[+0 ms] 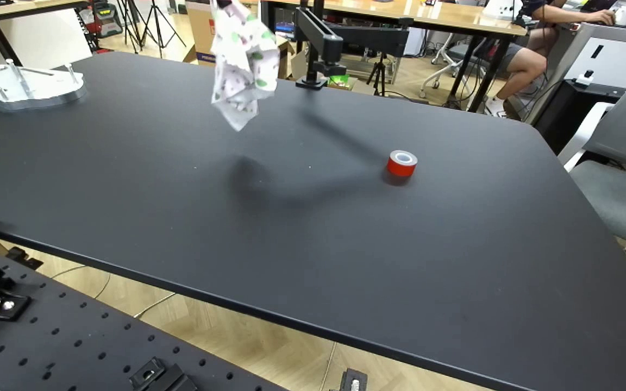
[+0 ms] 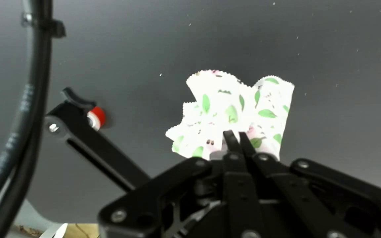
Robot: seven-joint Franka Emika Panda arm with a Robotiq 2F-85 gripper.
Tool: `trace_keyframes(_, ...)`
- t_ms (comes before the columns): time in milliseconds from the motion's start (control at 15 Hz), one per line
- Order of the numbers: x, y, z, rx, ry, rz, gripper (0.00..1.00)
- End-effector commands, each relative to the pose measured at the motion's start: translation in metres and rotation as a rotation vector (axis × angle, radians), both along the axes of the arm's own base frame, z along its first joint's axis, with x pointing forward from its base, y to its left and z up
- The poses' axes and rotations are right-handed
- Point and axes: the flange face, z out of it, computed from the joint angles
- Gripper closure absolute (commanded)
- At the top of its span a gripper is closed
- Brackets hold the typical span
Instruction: Hang the cloth
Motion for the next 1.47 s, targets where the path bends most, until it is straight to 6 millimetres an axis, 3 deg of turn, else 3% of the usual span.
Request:
trace_keyframes(0,0.002,-0.026,0.071,-0.042,-0.099,-0.078,0.99)
trace_keyframes(200,-0.003,-0.057,0.12,-0.054,-0.184,-0.172,0.99)
trace_keyframes(333,-0.007,-0.082,0.137,-0.063,-0.204,-0.242,0.99)
trace_keyframes(533,-0.013,-0.114,0.138,-0.083,-0.183,-0.319,0.99)
trace_keyframes(733,-0.019,-0.135,0.127,-0.088,-0.147,-0.368,0.99)
trace_keyframes(933,-0.02,-0.134,0.11,-0.093,-0.099,-0.362,0.99)
trace_keyframes(1400,-0.017,-0.099,0.084,-0.071,-0.037,-0.26,0.99)
